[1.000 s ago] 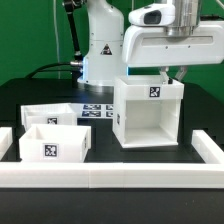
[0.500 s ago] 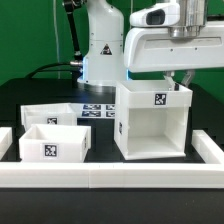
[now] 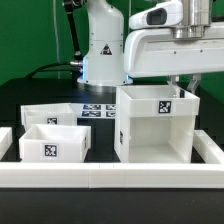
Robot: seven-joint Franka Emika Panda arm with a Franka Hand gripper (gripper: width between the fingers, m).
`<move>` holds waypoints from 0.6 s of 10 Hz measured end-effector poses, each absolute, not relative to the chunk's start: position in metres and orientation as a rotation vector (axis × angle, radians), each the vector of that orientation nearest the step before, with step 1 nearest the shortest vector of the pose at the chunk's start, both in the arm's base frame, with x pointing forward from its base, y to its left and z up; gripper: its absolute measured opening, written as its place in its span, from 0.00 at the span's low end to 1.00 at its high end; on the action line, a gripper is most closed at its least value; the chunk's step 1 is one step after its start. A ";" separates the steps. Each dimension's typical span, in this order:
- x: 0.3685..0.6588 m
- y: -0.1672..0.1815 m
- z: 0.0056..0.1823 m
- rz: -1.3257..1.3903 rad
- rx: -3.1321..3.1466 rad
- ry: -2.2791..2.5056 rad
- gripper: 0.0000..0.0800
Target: Assemble drawer
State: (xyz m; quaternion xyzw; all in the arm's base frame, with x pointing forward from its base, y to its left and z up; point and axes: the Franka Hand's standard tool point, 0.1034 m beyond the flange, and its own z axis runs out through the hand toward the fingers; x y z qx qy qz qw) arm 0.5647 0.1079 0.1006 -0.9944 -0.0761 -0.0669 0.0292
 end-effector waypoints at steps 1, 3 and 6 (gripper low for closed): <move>0.571 0.110 0.101 -0.218 -3.064 -0.236 0.05; 0.573 0.109 0.101 -0.222 -3.063 -0.251 0.05; 0.575 0.107 0.101 -0.232 -3.063 -0.234 0.05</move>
Offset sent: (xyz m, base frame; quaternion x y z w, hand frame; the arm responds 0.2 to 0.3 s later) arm 0.0154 -0.0112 -0.0030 0.0085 0.0027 -0.0139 0.9999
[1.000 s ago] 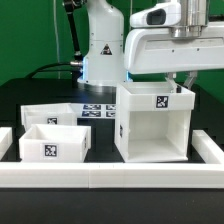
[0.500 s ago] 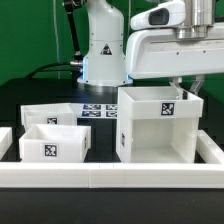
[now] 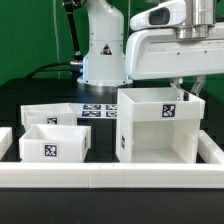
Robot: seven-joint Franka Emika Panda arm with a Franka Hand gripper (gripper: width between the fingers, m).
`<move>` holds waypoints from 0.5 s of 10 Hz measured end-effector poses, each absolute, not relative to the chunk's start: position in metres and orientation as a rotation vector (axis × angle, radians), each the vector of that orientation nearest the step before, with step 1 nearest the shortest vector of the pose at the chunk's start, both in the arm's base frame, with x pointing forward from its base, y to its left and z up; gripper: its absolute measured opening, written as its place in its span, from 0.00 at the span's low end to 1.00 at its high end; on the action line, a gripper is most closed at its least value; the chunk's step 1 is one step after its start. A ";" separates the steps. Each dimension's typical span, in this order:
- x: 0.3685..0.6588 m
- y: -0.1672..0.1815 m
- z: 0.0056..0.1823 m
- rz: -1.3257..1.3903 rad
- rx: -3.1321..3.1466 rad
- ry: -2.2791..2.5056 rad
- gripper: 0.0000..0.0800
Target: Assemble drawer
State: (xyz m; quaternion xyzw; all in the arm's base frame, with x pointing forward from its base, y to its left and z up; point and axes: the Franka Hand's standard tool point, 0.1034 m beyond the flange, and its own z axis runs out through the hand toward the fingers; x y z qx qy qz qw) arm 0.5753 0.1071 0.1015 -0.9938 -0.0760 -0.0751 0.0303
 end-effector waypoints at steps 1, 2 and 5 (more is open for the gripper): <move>0.575 0.107 0.101 -0.231 -3.064 -0.207 0.05; 0.575 0.109 0.102 -0.227 -3.063 -0.116 0.05; 0.576 0.112 0.103 -0.221 -3.041 0.139 0.05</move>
Offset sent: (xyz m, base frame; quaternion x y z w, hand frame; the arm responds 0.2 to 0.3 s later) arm 0.0000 0.0000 0.0000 0.0000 0.0000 0.1938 0.9810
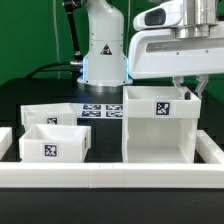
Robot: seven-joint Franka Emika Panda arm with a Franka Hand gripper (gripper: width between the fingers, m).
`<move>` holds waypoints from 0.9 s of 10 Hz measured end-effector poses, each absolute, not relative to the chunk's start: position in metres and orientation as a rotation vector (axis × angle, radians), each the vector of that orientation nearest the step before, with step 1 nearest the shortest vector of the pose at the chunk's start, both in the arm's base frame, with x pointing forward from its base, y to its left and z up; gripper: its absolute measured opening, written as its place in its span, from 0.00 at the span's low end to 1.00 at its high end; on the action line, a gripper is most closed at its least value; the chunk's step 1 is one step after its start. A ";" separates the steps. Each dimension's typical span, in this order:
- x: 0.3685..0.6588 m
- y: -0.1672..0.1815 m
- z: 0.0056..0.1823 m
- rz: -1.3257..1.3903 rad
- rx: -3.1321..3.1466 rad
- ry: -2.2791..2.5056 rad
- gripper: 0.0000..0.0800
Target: Assemble drawer
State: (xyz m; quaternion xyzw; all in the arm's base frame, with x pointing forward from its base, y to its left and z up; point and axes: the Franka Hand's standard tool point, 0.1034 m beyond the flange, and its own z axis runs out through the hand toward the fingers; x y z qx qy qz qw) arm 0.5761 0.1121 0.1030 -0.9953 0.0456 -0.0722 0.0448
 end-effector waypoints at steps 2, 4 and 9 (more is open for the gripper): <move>0.579 0.110 0.104 -0.213 -3.011 0.309 0.05; 0.587 0.106 0.106 -0.217 -2.988 0.406 0.05; 0.598 0.104 0.111 -0.267 -2.876 0.725 0.05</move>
Offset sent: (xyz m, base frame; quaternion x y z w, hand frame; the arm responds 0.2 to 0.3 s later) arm 0.0149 -0.0125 -0.0052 -0.0005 -0.0137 0.1379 0.9903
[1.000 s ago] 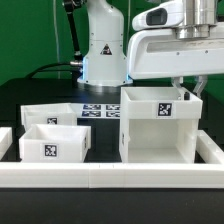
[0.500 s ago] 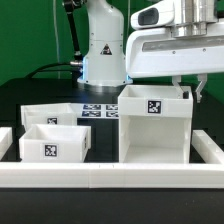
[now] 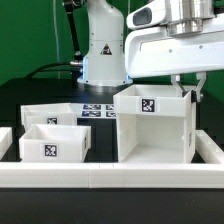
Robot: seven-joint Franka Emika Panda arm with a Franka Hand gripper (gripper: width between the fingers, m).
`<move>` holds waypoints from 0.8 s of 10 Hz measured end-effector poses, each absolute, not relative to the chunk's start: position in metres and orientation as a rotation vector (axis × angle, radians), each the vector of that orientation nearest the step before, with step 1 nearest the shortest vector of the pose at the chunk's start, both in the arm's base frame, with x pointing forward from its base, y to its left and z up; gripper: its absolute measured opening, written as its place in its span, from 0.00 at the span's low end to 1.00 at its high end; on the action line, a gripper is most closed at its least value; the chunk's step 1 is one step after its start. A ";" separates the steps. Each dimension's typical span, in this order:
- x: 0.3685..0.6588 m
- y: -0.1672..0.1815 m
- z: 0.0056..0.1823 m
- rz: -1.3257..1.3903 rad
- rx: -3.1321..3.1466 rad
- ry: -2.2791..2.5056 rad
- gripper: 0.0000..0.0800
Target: Assemble drawer
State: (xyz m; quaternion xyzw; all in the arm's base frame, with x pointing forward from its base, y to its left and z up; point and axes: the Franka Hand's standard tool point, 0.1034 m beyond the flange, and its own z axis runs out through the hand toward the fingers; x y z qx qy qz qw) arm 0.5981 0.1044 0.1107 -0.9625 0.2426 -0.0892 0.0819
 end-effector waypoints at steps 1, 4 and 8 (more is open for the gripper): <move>0.599 0.106 0.112 -0.257 -2.838 0.819 0.05; 0.603 0.100 0.112 -0.232 -2.670 1.137 0.05; 0.605 0.101 0.115 -0.214 -2.536 1.355 0.06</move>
Offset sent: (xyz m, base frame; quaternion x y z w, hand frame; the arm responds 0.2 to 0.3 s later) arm 0.0008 -0.0137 -0.0203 0.0029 -0.0363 0.2723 0.9615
